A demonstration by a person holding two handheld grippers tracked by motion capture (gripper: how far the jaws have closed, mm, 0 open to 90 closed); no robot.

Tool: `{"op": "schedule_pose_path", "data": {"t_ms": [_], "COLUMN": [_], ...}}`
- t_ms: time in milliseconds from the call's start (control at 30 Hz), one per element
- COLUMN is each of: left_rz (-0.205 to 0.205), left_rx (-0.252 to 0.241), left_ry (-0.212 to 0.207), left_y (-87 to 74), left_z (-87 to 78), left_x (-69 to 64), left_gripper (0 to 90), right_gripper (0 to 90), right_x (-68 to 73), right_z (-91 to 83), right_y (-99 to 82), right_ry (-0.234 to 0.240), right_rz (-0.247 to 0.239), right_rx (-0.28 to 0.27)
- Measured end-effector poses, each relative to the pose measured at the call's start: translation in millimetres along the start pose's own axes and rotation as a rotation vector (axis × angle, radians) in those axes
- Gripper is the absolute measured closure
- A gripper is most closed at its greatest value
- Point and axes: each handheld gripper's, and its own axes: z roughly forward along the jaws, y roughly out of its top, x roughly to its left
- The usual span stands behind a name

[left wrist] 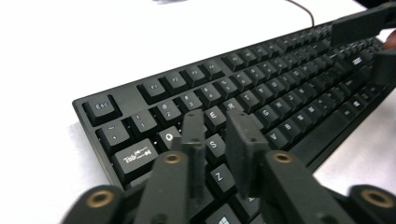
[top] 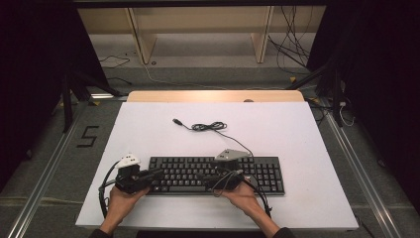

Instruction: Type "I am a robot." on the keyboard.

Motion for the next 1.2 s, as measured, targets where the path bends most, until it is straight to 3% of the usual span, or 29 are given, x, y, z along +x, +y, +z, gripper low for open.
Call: {"op": "schedule_pose_path", "data": {"t_ms": [333,833,1200], "left_rz": [-0.021,-0.016,-0.023], "left_rx": [-0.049,-0.085,-0.119], "left_ry": [-0.026,-0.037,-0.027], "left_y": [1.0,0.7,0.9], "left_z": [-7.5,-11.6,-15.0], "left_x": [-2.4,-3.4,-3.6], "left_gripper": [49.9,37.4,34.1], "right_gripper": [34.1,35.4,36.0], "right_x": [5.7,16.5,21.2], "right_z": [1.1,5.5,8.3], "right_y": [-0.9,-3.3,-4.9], "right_ry": [0.024,0.060,0.075], "right_rz": [-0.012,-0.040,-0.050], "right_rx": [0.004,0.023,0.035]}}
